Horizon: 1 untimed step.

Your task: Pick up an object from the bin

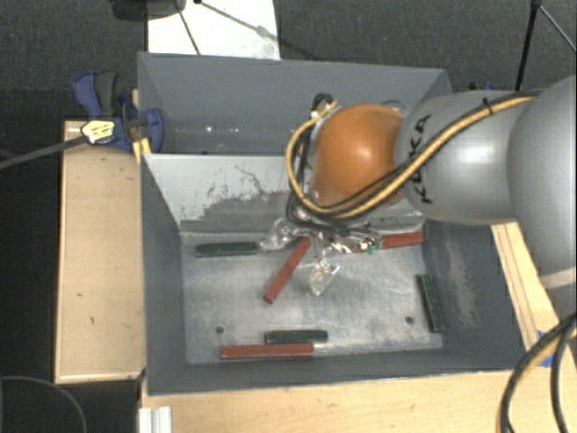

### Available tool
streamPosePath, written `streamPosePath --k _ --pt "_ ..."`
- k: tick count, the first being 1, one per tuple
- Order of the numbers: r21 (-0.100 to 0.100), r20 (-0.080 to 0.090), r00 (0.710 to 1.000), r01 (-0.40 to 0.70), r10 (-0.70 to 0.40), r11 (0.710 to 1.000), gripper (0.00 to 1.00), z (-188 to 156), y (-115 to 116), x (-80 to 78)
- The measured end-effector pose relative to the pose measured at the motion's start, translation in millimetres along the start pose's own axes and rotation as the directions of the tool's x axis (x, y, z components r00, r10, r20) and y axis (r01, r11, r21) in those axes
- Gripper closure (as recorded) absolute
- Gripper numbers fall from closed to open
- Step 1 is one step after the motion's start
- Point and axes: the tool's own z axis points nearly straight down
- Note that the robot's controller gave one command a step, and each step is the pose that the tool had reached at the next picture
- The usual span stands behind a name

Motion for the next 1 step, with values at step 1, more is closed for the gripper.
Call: streamPosePath --k 1 --pt "0.001 0.003 0.999 0.055 -0.055 0.999 1.0 9.8 -1.3 1.2"
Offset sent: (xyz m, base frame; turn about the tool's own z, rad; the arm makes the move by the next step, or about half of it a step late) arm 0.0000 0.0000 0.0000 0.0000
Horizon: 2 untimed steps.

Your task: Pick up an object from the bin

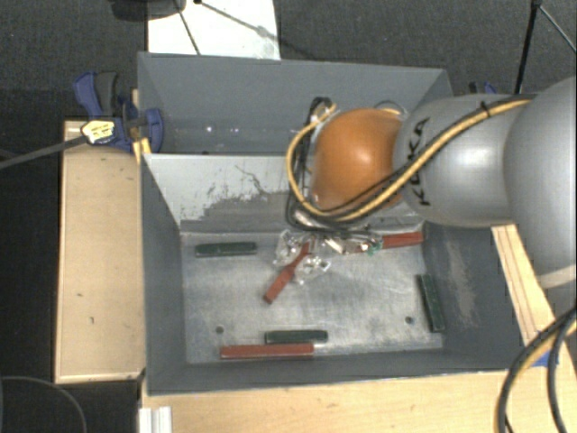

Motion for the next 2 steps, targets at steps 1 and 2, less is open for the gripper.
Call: streamPosePath --k 1,2 --pt "0.0 0.0 1.0 0.0 0.0 1.0 1.0 0.0 0.0 0.0" --pt "-0.001 0.0 1.0 -0.001 0.001 1.0 1.0 -2.1 0.4 0.5"
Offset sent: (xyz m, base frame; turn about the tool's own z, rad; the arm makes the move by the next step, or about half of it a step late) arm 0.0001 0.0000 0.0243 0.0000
